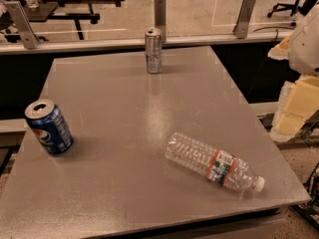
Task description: Move water bottle near pepsi can
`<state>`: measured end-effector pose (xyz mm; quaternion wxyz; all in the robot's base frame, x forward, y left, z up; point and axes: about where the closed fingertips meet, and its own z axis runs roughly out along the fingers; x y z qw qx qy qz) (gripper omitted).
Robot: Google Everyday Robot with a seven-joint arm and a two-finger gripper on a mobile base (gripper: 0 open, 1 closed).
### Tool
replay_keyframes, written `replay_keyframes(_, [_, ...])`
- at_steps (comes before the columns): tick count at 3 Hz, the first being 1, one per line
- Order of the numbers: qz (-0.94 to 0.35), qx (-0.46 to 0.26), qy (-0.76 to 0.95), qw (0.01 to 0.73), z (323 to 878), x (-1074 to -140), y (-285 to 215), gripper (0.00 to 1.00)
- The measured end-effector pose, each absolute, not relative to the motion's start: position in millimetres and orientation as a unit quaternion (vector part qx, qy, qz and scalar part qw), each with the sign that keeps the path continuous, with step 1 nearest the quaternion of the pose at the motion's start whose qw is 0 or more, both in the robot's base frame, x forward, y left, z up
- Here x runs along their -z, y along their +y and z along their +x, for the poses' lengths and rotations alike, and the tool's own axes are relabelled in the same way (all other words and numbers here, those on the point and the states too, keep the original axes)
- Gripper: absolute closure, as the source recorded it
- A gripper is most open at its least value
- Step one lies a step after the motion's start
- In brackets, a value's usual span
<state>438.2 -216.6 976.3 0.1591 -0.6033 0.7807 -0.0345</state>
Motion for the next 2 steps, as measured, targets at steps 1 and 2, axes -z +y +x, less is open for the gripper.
replay_keyframes(1, [-0.603,0.035,0.781,0.159,438.2,-976.3,-216.6,0.00])
replay_keyframes(2, [-0.603,0.034,0.781,0.157,434.1,-970.3,-212.6,0.00])
